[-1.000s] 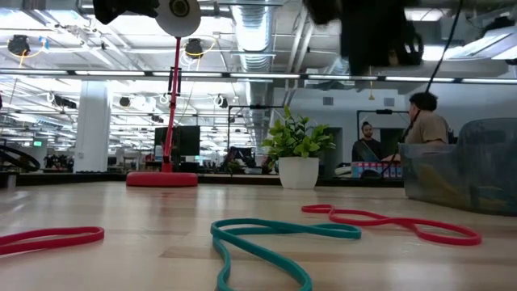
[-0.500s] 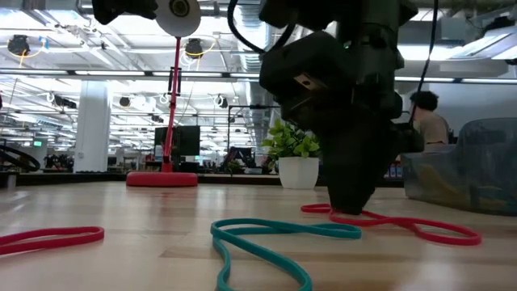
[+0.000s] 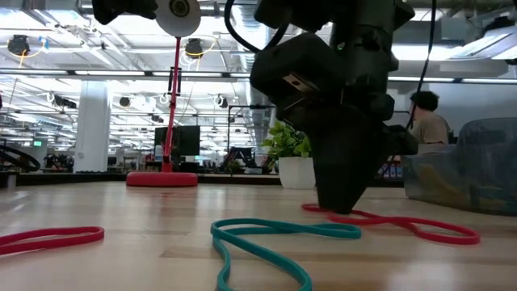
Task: Pick and place items into bin
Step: Put the red rubber band into the black bin
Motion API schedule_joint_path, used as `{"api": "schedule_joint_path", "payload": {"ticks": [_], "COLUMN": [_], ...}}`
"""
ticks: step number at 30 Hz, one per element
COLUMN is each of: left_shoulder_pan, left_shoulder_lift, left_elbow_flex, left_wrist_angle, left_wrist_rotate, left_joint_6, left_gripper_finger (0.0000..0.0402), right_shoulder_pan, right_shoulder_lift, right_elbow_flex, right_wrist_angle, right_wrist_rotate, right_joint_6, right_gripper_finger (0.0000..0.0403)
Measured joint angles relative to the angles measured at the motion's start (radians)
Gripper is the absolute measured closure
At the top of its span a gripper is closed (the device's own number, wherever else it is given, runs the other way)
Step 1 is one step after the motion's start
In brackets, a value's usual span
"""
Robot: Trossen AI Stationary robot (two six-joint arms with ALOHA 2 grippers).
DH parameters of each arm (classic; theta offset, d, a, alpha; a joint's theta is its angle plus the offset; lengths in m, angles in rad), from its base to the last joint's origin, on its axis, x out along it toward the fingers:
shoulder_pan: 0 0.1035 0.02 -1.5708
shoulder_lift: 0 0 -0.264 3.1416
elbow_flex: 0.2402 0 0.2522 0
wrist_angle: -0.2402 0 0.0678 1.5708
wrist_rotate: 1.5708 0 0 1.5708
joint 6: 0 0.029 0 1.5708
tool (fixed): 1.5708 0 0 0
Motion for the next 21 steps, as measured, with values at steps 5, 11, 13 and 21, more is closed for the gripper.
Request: {"api": "schedule_joint_path", "payload": {"ticks": [5, 11, 13, 21], "left_shoulder_pan": [0.0, 0.0, 0.0, 0.0], "left_shoulder_lift": [0.0, 0.0, 0.0, 0.0], "left_elbow_flex": [0.0, 0.0, 0.0, 0.0], "left_wrist_angle": [0.0, 0.0, 0.0, 0.001], "left_wrist_rotate": [0.0, 0.0, 0.0, 0.001], "left_joint_6": [0.0, 0.0, 0.0, 0.0], "left_gripper_finger": [0.0317, 0.0317, 0.0317, 0.0317], "right_shoulder_pan": [0.0, 0.0, 0.0, -0.002], "right_shoulder_lift": [0.001, 0.004, 0.004, 0.015], "right_elbow_flex": [0.0, 0.0, 0.0, 0.0], "right_wrist_angle": [0.014, 0.039, 0.039, 0.035], "right_wrist_rotate": [0.036, 0.119, 0.14, 0.237], "right_joint_6": [-0.006, -0.006, -0.008, -0.009], "right_gripper_finger": [0.0312, 0.0312, 0.0312, 0.0313]}}
